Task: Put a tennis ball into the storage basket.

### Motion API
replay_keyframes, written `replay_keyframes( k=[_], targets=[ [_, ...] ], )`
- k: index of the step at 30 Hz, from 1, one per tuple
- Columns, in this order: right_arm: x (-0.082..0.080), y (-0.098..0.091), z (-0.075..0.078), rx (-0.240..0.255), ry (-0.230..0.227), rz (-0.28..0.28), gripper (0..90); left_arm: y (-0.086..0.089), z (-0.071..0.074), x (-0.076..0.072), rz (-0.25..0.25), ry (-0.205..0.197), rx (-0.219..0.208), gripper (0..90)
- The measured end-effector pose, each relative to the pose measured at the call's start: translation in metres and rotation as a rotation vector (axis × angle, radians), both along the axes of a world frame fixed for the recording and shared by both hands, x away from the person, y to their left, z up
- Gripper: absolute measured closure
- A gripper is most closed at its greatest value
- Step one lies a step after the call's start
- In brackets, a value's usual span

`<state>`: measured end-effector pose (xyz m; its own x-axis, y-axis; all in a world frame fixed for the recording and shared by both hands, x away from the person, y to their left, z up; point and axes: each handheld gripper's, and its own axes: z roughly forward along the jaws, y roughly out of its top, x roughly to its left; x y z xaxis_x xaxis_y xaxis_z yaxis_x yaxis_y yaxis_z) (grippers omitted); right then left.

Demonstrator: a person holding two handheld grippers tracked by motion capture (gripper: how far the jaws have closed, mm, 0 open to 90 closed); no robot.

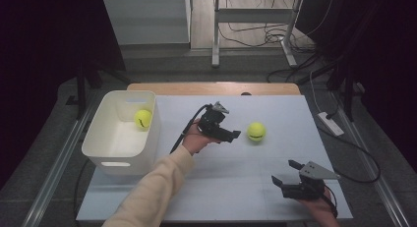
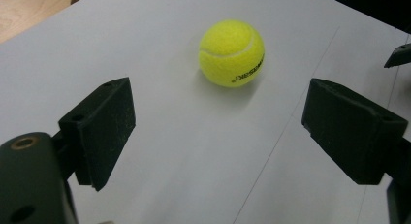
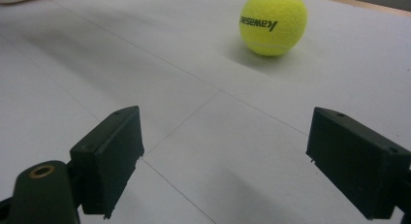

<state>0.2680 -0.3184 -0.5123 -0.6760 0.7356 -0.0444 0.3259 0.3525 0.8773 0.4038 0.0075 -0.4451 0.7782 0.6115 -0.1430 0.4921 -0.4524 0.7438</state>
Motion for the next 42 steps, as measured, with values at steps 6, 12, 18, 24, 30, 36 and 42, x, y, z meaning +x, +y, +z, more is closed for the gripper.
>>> replay_keyframes(
  k=[6,12,18,24,30,36,42],
  targets=[
    [0.000,0.000,0.000,0.001,0.000,0.000,12.8,-0.003,-0.002,0.002,-0.001,0.006,-0.001,13.0],
    [0.000,0.000,0.000,0.001,0.002,0.001,12.8,-0.005,-0.003,0.004,-0.001,0.010,-0.003,12.9],
    [0.000,0.000,0.000,-0.001,0.002,-0.001,12.8,-0.008,-0.004,0.006,-0.002,0.015,-0.002,12.2],
    [0.000,0.000,0.000,0.000,0.003,-0.001,12.8,-0.012,-0.004,0.008,-0.004,0.017,0.003,10.6],
    [0.000,0.000,0.000,0.000,0.003,-0.001,12.8,-0.016,-0.005,0.010,-0.007,0.018,0.014,9.4],
    [0.000,0.000,0.000,0.000,0.003,0.000,12.8,-0.023,-0.007,0.011,-0.011,0.022,0.016,8.5],
    [0.000,0.000,0.000,0.001,0.005,0.000,12.8,-0.030,-0.009,0.014,-0.016,0.023,0.013,8.2]
  ],
)
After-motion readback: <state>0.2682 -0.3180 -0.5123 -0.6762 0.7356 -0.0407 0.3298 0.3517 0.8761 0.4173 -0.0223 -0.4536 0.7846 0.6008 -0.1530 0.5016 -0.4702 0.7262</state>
